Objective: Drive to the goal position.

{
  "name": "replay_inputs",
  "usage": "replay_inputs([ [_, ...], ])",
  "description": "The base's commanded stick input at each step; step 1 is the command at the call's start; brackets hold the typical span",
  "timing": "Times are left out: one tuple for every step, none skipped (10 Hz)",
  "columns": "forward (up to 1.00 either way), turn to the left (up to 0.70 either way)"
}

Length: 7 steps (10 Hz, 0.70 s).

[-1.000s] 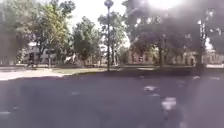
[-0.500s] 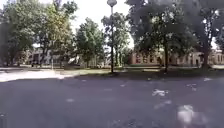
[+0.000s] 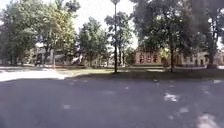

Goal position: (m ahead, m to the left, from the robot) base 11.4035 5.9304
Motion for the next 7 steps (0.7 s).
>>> replay_inputs([
  [0.00,0.70],
  [0.00,0.70],
  [0.00,0.70],
  [0.00,0.70],
  [0.00,0.70],
  [0.00,0.70],
  [0.00,0.70],
])
